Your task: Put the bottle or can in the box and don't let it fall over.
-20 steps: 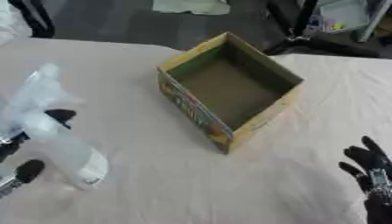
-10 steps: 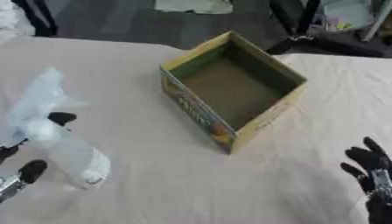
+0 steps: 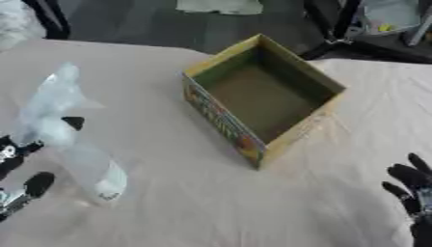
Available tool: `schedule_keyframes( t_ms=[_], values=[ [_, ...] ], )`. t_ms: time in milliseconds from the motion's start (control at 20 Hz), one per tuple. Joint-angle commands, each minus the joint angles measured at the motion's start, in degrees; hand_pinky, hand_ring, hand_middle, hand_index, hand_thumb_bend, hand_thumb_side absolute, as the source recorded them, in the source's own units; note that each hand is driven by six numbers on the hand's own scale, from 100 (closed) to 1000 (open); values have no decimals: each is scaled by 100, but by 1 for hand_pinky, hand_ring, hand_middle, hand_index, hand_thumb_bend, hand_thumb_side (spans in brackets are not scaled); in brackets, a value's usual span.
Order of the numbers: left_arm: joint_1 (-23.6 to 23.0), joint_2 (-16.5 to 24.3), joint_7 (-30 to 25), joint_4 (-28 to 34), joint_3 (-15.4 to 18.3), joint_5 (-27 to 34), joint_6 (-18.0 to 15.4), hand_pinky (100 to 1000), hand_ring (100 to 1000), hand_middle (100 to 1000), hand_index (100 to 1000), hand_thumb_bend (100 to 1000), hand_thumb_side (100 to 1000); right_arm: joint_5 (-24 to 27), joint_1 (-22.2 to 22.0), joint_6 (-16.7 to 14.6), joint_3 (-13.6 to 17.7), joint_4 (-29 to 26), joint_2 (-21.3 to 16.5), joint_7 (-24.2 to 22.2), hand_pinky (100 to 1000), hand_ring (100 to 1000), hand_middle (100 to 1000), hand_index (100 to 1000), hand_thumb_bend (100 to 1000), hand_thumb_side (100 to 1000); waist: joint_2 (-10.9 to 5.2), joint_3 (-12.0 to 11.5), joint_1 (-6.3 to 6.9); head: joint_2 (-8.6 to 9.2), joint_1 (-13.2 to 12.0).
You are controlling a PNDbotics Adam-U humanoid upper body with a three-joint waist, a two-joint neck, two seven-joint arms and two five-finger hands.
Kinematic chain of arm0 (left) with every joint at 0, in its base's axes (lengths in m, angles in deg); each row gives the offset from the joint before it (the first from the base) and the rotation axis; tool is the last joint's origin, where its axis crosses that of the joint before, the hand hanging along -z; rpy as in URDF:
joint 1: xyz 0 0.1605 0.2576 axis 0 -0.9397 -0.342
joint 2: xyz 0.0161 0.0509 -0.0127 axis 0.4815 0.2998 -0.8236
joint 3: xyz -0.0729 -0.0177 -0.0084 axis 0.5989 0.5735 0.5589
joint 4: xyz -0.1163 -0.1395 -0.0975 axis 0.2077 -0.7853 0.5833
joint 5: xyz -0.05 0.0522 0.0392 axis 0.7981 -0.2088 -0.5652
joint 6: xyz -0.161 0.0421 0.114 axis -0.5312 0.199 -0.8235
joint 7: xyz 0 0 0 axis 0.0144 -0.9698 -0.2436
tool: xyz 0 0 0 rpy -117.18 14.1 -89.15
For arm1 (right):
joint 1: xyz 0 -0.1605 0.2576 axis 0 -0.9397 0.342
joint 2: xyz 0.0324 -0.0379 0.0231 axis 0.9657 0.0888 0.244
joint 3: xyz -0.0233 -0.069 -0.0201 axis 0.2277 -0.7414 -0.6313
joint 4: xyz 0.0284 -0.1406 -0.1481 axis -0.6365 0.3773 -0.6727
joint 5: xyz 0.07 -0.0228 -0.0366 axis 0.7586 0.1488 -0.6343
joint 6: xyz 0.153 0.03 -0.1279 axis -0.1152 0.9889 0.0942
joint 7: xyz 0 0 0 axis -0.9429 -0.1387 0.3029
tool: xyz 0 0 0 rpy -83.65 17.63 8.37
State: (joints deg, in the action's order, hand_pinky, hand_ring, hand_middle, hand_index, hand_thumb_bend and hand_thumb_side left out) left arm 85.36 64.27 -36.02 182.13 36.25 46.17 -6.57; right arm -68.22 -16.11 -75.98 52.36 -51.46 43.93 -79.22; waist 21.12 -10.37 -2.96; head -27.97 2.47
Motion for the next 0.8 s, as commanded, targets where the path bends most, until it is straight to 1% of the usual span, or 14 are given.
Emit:
schedule_keyframes(
  t_ms=[50,500,800],
  values=[
    [77,187,118,80,83,-36,29,1000,1000,983,903,181,699,-9,14,-5,2,-70,-30,-7,817,876,1000,749,100,782,-95,2,26,91,-23],
    [251,60,568,113,-61,-479,330,1000,1000,963,887,170,695,-1,21,19,2,-70,-22,-15,817,875,1000,749,100,786,-93,-1,22,115,-24],
    [354,-60,697,109,-188,-670,521,1000,1000,958,882,171,695,7,39,46,5,-70,-18,-18,818,875,1000,749,100,790,-84,-11,18,108,-26]
  ],
)
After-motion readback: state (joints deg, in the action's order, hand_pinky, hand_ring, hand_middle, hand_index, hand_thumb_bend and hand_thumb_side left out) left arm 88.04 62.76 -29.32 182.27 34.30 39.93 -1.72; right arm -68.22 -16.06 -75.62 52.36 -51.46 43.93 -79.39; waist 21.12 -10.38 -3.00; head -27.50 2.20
